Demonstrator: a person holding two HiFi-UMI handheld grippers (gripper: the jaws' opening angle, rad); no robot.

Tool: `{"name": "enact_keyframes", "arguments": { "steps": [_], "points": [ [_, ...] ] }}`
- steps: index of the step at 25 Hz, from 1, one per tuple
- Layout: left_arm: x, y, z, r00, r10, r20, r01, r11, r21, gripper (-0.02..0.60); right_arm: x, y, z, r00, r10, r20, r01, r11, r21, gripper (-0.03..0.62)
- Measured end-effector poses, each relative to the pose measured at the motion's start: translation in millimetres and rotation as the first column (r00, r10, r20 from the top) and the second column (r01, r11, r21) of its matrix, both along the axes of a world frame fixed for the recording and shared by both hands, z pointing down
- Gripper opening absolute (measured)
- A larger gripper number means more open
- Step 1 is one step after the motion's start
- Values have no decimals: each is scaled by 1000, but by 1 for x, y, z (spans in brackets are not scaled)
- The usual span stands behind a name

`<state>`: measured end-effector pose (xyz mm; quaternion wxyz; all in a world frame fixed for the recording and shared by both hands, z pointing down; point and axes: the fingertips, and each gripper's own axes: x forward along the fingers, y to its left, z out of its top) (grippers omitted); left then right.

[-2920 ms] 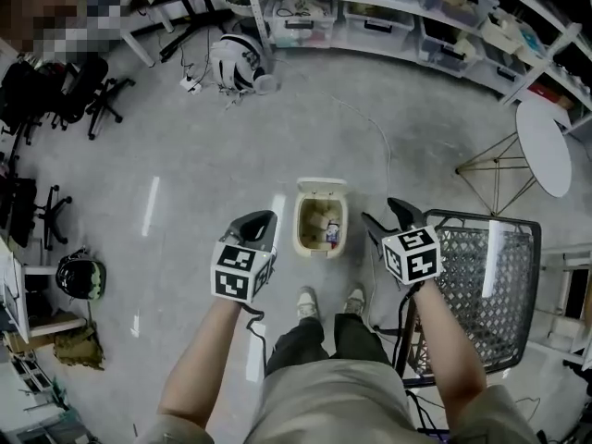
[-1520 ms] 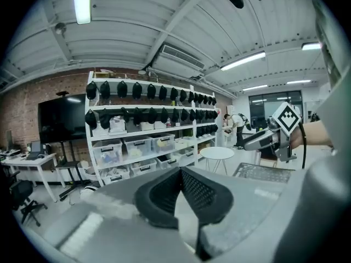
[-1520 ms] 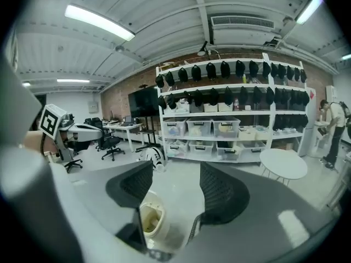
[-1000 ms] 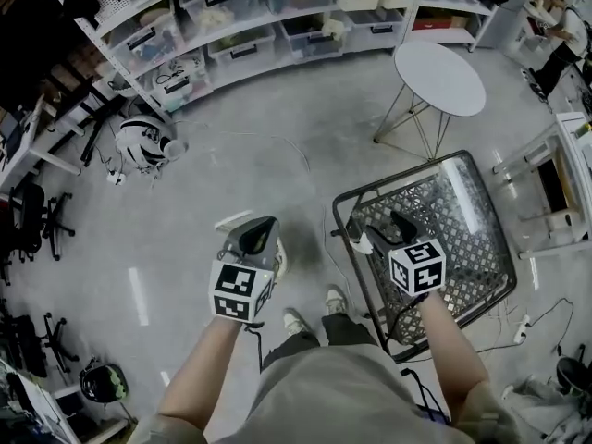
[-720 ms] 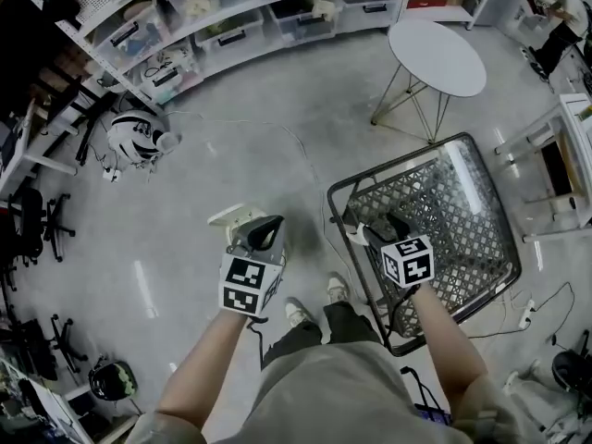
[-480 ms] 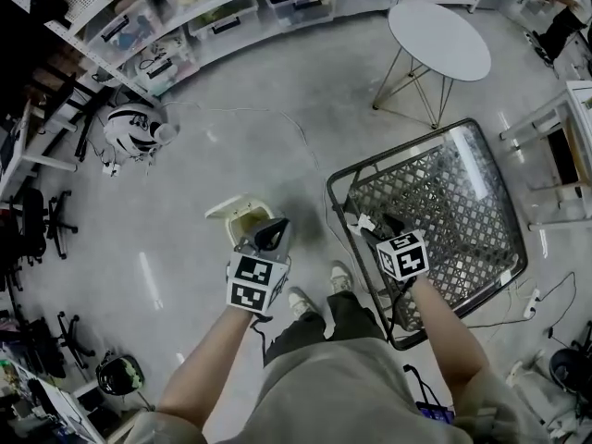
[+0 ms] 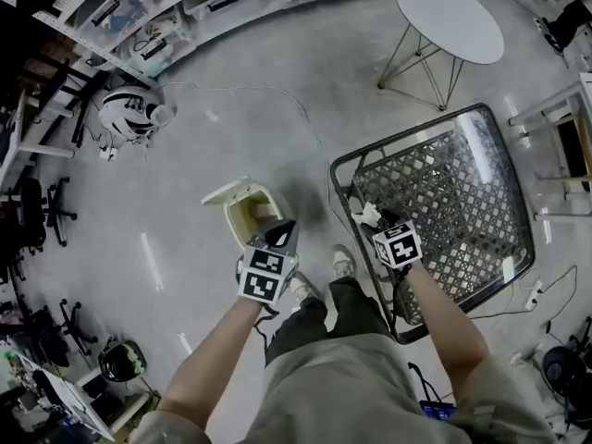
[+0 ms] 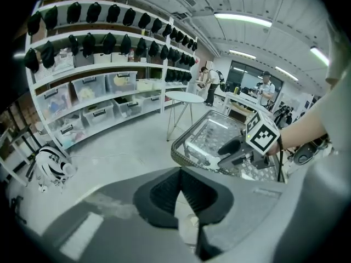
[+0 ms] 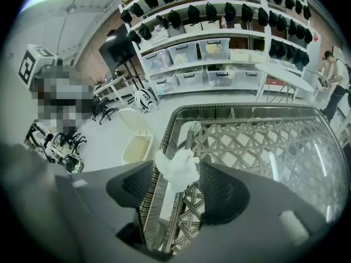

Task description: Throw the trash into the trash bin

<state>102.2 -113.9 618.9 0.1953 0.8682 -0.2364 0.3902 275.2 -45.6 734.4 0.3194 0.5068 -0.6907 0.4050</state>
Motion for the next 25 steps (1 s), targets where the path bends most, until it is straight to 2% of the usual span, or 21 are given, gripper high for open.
{"name": "enact_keyframes", "arguments": {
  "steps": [4,7,15,17,20,25],
  "points": [
    [-9,5,14,1000,-29,3,30,999,-41,3,-8,1,18,999,-31,-39,30,999,-39,275],
    [-17,10,21,999,-50,2,50,997,-61,3,-9,3,28,998,-15,-63,11,998,-70,262],
    [-26,6,30,996,-93,19,94,993,-70,3,8,-1,33,994,1,-112,-10,997,-80,120],
    [-27,2,27,995,-101,15,102,993,-60,3,14,-5,28,994,41,-103,-47,997,-54,70],
    [-31,-8,13,991,-131,0,131,991,-39,3,23,-15,9,993,89,-78,-89,996,-6,67],
    [-55,-34,-17,979,-200,-37,201,979,24,3,19,-41,-40,995,96,-36,-93,993,73,67]
  ]
}}
